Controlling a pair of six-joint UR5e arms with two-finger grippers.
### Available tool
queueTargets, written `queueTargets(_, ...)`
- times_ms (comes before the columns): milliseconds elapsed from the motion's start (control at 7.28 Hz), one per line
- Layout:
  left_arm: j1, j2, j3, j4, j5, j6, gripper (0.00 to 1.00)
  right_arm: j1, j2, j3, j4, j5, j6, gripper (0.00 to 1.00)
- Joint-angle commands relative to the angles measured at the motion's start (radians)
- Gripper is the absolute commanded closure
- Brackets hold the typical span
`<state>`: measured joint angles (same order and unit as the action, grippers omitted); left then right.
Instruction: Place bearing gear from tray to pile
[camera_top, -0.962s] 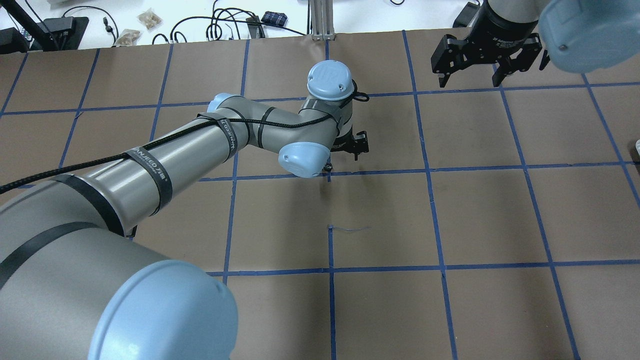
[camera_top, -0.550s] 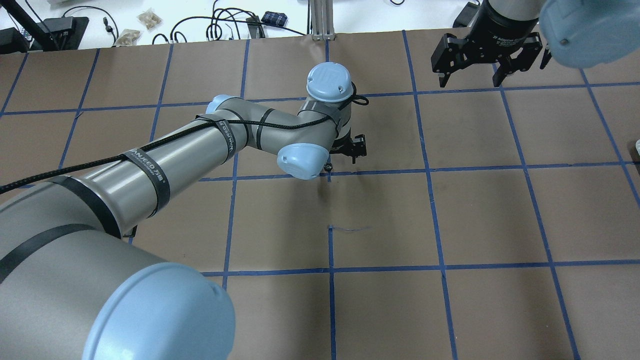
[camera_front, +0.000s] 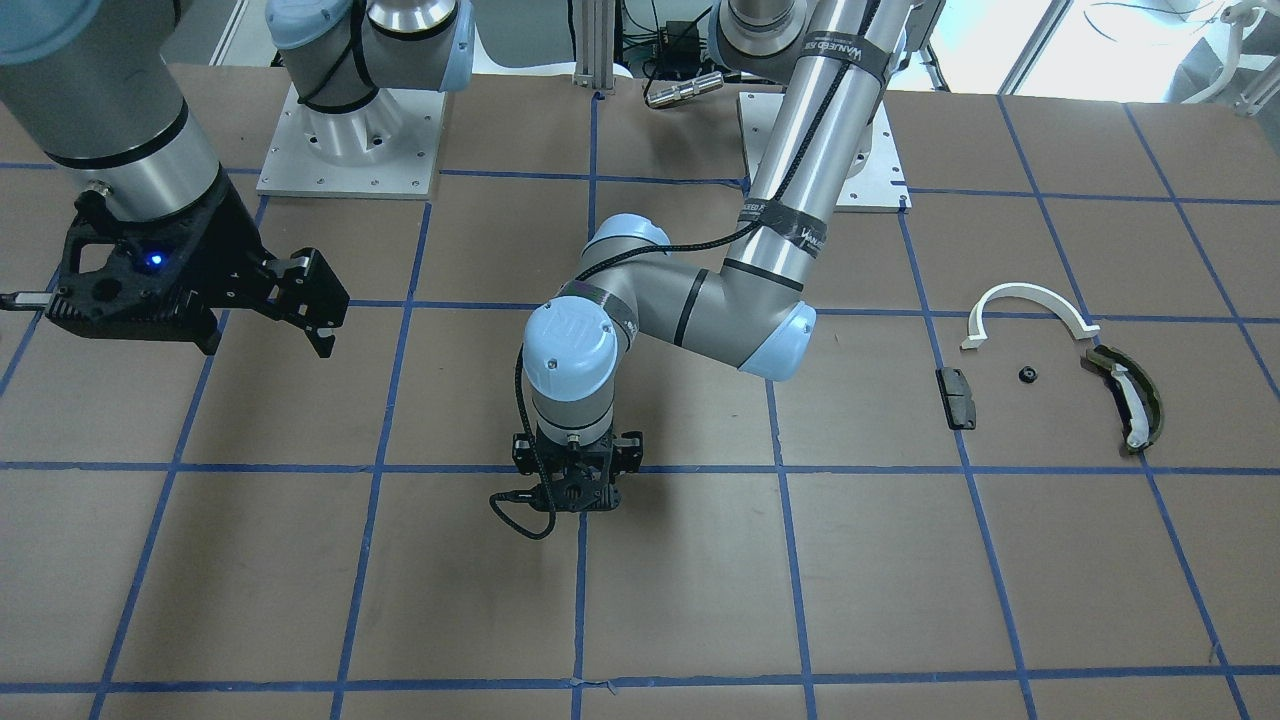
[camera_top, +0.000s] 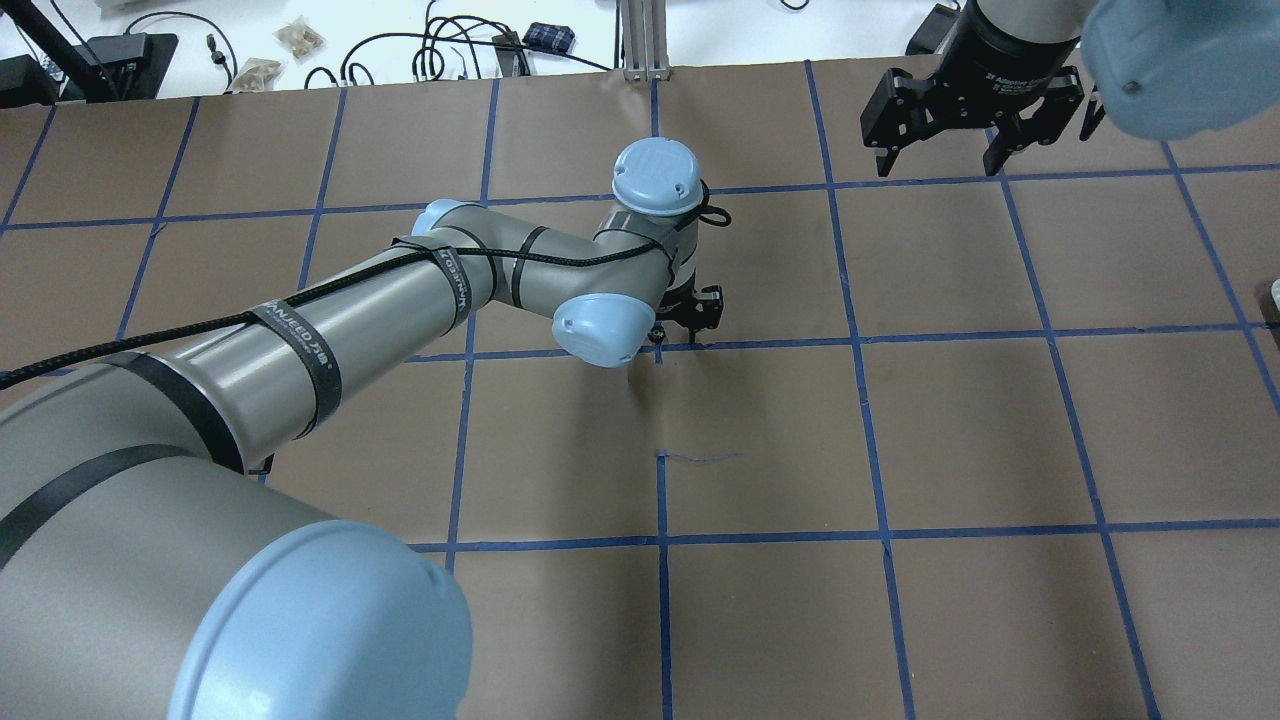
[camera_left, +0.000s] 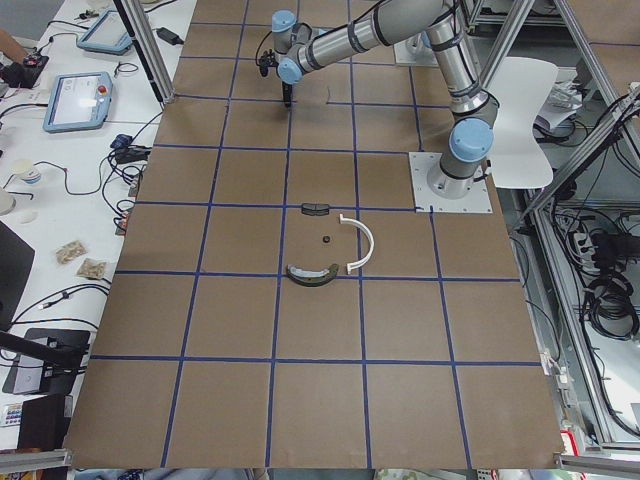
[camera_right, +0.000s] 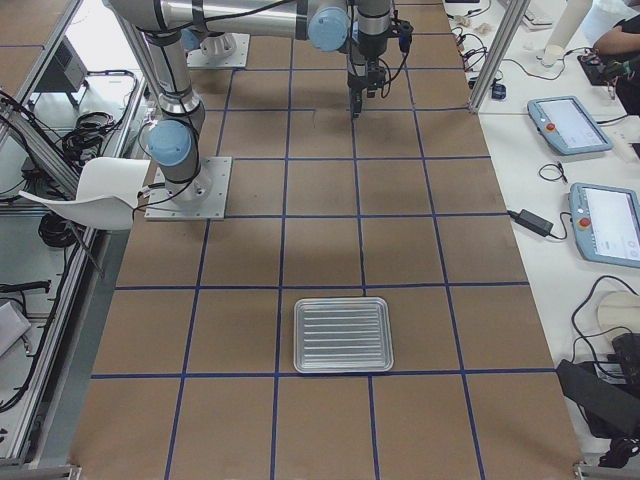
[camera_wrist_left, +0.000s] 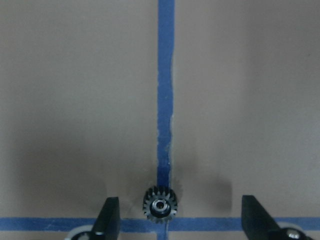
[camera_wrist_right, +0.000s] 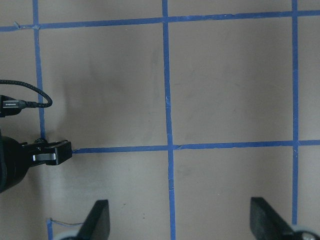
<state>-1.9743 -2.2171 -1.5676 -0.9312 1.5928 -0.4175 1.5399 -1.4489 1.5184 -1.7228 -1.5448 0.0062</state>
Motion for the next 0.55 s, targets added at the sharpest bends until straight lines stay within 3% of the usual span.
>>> queueTargets(0, 0.002, -0.001, 0.006, -0.001, 0.007, 0.005, 0.51, -0.001, 0.015, 0.002, -0.001, -0.008, 0.000, 0.00)
queueTargets(412, 0.002, -0.004, 0.015, -0.001, 0.007, 0.008, 0.55, -0.001, 0.015, 0.002, -0.001, 0.000, 0.003, 0.00)
